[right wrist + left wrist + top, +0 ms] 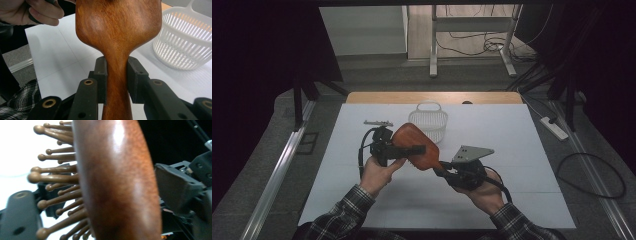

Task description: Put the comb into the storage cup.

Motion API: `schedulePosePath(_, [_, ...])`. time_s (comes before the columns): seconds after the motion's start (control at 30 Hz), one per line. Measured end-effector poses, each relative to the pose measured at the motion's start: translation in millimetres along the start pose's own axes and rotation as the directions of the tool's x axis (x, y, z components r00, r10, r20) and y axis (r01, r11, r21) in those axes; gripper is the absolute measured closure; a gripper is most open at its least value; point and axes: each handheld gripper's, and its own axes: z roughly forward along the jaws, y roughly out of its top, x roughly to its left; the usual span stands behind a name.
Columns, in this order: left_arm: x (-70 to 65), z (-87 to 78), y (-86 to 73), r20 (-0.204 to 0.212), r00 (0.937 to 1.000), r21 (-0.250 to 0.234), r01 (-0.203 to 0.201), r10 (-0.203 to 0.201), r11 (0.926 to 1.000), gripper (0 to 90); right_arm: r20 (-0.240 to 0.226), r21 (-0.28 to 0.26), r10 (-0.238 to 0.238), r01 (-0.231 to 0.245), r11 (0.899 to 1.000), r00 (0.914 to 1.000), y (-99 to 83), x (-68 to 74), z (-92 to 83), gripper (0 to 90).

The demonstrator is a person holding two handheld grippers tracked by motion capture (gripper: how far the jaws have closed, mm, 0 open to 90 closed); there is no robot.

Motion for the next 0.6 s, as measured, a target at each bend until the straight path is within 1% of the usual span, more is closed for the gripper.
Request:
schedulePosePath(0.03, [0.0, 0.0, 0.0, 0.0, 1.0, 0.0, 0.0, 0.0, 1.0, 23.0, 0.0, 0.0, 0.0, 0.0, 1.0, 1.0, 0.0, 0.0, 0.0, 71.8])
schedulePosePath(0.07, [0.1, -0.2, 0.0, 0.003, 1.0, -0.001, 0.009, -0.009, 1.0, 23.0, 0.0, 0.0, -0.001, 0.001, 1.0, 1.0, 0.0, 0.0, 0.2, 71.8])
schedulePosePath(0.1, [0.5, -0.6, -0.1, 0.001, 0.9999, -0.001, 0.015, -0.015, 0.9999, 25.4, 0.0, -0.001, -0.001, 0.001, 1.0, 1.0, -0.2, 0.0, 0.4, 71.8])
schedulePosePath(0.17, [2.3, -1.5, -0.6, 0.024, 0.9992, -0.01, 0.032, -0.032, 0.9994, 31.7, -0.001, -0.003, -0.002, 0.002, 1.0, 1.0, -0.2, -0.1, 0.4, 71.8])
schedulePosePath(0.3, [4.8, -1.8, -1.4, 0.056, 0.9971, -0.01, 0.052, -0.051, 0.9986, 36.0, -0.002, -0.001, -0.003, 0.003, 1.0, 1.0, -1.0, 0.1, 1.2, 71.8])
schedulePosePath(0.33, [5.9, -2.2, -1.8, 0.069, 0.9959, -0.013, 0.059, -0.058, 0.9982, 37.3, -0.002, 0.001, -0.005, 0.005, 1.0, 1.0, -1.1, 0.3, 1.5, 71.9])
schedulePosePath(0.37, [7.5, -2.6, -2.5, 0.096, 0.9926, -0.021, 0.077, -0.075, 0.9968, 39.8, -0.001, 0.005, -0.009, 0.009, 1.0, 1.0, -1.4, 0.4, 2.0, 71.8])
schedulePosePath(0.4, [8.4, -2.7, -2.8, 0.106, 0.9911, -0.02, 0.082, -0.08, 0.9964, 42.0, -0.002, 0.007, -0.008, 0.008, 1.0, 1.0, -1.8, 0.7, 2.7, 71.9])
schedulePosePath(0.5, [9.5, -2.1, -3.7, 0.129, 0.9888, -0.025, 0.078, -0.074, 0.9966, 45.3, 0.006, 0.012, -0.016, 0.016, 1.0, 0.9999, -2.3, 1.5, 4.4, 71.9])
schedulePosePath(0.6, [14.4, -0.9, -4.3, 0.174, 0.9823, -0.015, 0.072, -0.069, 0.9973, 49.6, 0.012, 0.021, -0.022, 0.021, 1.0, 0.9997, -2.9, 1.9, 5.4, 71.9])
